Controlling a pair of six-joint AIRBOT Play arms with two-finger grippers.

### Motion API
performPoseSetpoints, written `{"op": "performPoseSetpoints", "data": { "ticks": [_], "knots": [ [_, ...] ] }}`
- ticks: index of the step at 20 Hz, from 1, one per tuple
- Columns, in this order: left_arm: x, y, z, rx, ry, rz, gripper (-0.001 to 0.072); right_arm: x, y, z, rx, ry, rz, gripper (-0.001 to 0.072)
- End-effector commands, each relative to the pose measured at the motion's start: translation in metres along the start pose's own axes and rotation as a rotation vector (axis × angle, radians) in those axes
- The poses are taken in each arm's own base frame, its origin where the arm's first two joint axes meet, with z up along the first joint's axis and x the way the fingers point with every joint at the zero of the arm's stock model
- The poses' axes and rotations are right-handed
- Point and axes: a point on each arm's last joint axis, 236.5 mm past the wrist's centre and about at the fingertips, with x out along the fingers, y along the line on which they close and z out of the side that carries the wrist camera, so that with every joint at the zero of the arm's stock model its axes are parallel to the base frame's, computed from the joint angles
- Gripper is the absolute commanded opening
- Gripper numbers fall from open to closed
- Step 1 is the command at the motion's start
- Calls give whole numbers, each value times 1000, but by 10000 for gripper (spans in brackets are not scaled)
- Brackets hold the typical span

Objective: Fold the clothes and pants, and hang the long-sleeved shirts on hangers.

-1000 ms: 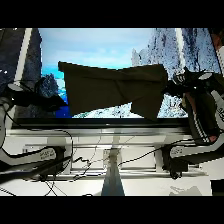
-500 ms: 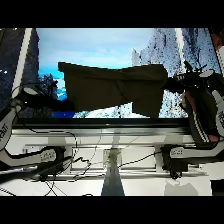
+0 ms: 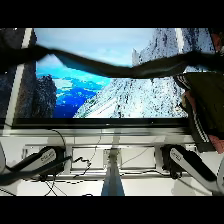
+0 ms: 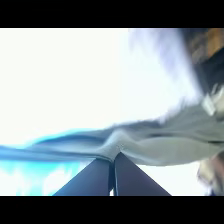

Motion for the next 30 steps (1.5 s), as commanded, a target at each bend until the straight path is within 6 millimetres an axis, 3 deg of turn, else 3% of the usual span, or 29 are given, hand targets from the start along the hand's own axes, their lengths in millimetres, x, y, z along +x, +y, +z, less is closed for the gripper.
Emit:
{"op": "performPoseSetpoints", "data": {
  "ticks": [1, 4, 8, 10, 12, 13, 15, 16, 18, 22, 26, 28, 30],
  "knots": [
    [-80, -96, 88, 257, -292, 1, 14, -113, 62, 80, -172, -315, -13, 20],
    [-152, -135, 116, 415, -506, 196, 14, -209, 116, 111, -294, -538, -18, 20],
    [-241, -178, 135, 629, -760, 538, 14, -304, 166, 118, -392, -768, -30, 19],
    [-270, -198, 136, 704, -847, 643, 14, -329, 179, 116, -401, -832, -22, 19],
    [-274, -203, 130, 745, -832, 691, 14, -327, 179, 115, -358, -823, -2, 19],
    [-273, -192, 127, 737, -794, 722, 14, -319, 174, 117, -350, -802, -4, 19],
    [-262, -150, 121, 631, -705, 751, 14, -282, 153, 124, -318, -713, -11, 19],
    [-246, -123, 114, 557, -637, 726, 14, -251, 139, 124, -273, -632, 3, 19],
    [-194, -67, 84, 395, -417, 594, 14, -177, 107, 108, -162, -403, 40, 19],
    [-83, 25, -6, 109, 46, 327, 14, -31, 47, 25, 26, 133, 119, 20],
    [22, 98, -93, 19, 361, 152, 14, 85, 11, -55, 165, 454, 172, 20],
    [59, 137, -130, -50, 429, 139, 14, 129, -3, -91, 219, 548, 175, 20],
    [79, 164, -143, -126, 410, 151, 14, 159, -19, -109, 259, 562, 153, 20]
  ]
}}
